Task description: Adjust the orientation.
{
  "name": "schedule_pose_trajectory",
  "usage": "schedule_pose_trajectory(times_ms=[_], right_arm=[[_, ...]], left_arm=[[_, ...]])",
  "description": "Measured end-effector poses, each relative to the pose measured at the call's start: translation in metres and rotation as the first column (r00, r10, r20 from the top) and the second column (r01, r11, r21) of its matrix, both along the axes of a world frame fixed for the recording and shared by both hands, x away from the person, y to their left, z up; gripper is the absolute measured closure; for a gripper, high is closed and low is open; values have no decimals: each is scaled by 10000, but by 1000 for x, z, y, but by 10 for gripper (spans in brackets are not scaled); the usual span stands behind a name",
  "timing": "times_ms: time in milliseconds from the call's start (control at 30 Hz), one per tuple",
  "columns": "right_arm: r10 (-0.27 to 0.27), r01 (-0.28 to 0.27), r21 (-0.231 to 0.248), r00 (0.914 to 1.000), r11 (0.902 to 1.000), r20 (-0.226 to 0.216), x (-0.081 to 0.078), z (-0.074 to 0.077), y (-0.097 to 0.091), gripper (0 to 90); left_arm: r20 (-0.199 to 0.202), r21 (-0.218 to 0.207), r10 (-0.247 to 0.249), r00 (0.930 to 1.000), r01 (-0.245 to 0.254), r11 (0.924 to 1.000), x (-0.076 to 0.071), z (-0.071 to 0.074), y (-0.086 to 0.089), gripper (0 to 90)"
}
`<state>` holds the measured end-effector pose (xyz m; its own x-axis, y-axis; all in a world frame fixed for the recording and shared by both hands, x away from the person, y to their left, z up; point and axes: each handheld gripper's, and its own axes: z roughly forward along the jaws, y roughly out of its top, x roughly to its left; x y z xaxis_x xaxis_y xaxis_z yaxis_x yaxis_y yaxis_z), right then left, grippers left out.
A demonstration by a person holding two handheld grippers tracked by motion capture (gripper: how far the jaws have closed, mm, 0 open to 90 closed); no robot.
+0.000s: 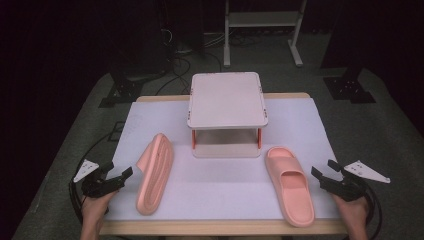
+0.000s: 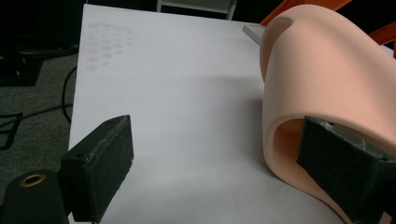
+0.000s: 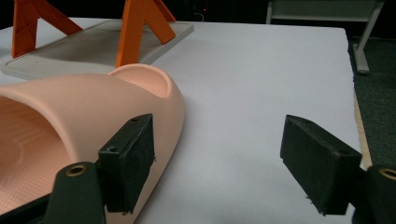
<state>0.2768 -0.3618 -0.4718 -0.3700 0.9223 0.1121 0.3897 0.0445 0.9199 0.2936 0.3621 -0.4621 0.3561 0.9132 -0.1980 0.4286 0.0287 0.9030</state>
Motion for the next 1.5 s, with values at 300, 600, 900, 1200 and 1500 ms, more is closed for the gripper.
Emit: schedule_pose_trajectory(times_ms=[300,600,900,1200,1500], right_arm=[[13,-13,-27,10000,10000,-17,0,-1,0,256],[61,-59,-82,9998,9999,164,-1,3,3,256],[93,-91,-70,9997,9999,219,-2,4,5,256],[110,-108,-81,9997,9999,233,-2,4,6,255],[159,-156,-128,9995,9998,257,-2,4,7,255]], left_arm=[[-63,12,-155,9999,155,9999,-1,-2,-1,105],[-167,186,-593,9981,596,9980,0,-4,-6,105],[-393,505,-831,9958,851,9951,2,-6,-11,118],[-680,933,-1099,9916,1160,9889,10,-7,-22,135],[-961,1007,-1201,9881,1297,9864,18,-5,-31,221]])
